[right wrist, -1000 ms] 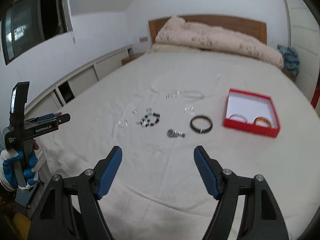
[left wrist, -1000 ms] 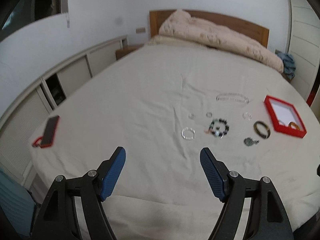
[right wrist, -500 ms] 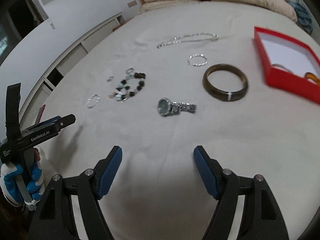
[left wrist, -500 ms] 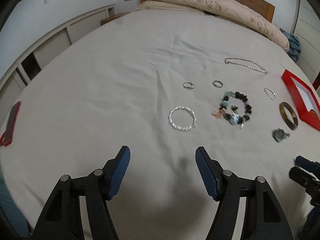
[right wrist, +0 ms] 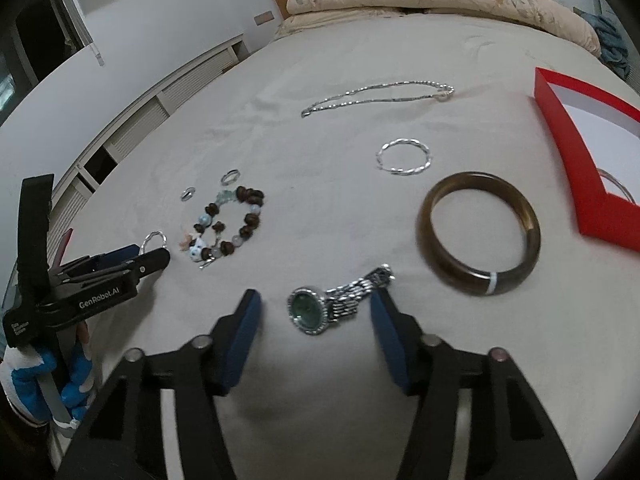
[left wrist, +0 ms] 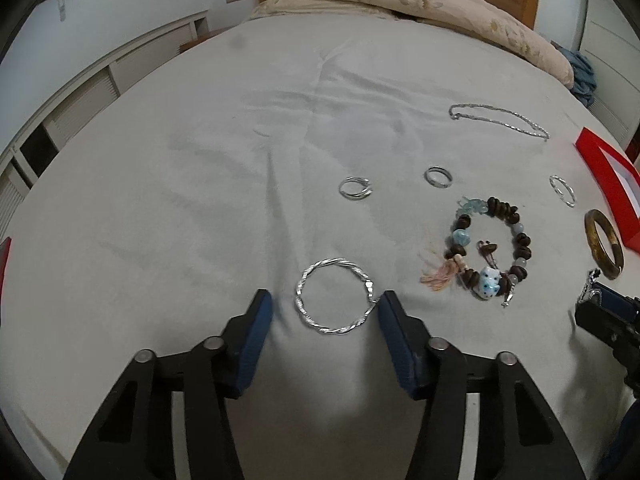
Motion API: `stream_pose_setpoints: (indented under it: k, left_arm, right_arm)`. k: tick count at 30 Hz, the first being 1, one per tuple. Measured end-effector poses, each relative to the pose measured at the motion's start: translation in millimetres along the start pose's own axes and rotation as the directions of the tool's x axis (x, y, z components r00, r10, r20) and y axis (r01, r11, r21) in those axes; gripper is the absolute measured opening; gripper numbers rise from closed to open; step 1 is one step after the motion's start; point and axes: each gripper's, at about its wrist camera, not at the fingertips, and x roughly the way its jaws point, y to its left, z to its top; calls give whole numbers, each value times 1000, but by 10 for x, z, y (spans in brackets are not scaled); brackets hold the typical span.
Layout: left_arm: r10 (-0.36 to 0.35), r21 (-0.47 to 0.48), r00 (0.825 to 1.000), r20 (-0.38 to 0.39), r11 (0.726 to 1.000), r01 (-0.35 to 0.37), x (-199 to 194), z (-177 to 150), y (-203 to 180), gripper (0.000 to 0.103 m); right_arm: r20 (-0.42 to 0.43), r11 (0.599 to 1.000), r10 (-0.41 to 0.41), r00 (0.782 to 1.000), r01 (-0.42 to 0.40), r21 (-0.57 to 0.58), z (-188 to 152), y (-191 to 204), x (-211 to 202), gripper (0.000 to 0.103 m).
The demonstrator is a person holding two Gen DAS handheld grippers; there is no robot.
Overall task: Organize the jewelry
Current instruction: 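Grasp the silver watch with the right gripper while the left grasps the twisted hoop, then carry the watch and twisted hoop into the red box and release both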
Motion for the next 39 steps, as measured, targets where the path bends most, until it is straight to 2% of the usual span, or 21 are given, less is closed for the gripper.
stream_pose_setpoints:
  k: [1,2,3,5,16,18,23,32,39]
  left_arm:
    - [-5,8,1000,4,1000,5,-3,-1,-20,43]
    - [-8,15,1000,6,1000,8,0,8,-45,41]
    - [-1,20,1000,9,1000,1,-11,8,-61,41]
    - [-1,14,1000,10,1000,1,-16,15,-58,41]
    - [-6,9,1000,18,1000,5,-181,-6,-49,40]
    - [-9,8,1000,25,1000,9,-250,-10,-41,40]
    - [-17,13,999,44,1000,17,-443,-7,-90,40]
    - [-68,35,994,85,997,65,-921,-62,-243,40]
    - [-114,73,986,118,992,106,-1323,-127,-478,40]
  right_arm:
    - [4,1000,-2,1000,2,5,-6,-23,-8,41]
    - [6,1000,-2,1000,2,11,-7,-41,-11,35]
    - [7,1000,0,1000,0,20,-7,-72,-21,27]
    - [4,1000,-3,1000,2,28,2,-123,-39,22]
    - [6,1000,14,1000,-14,24,23,-148,-156,20]
    - [10,1000,18,1000,-18,20,22,-132,-209,11]
    - [21,999,25,999,-25,21,-18,-81,-388,10]
    - [64,1000,22,998,-23,20,-132,10,-897,10]
    - [108,999,-11,994,7,40,-271,-84,-1385,10]
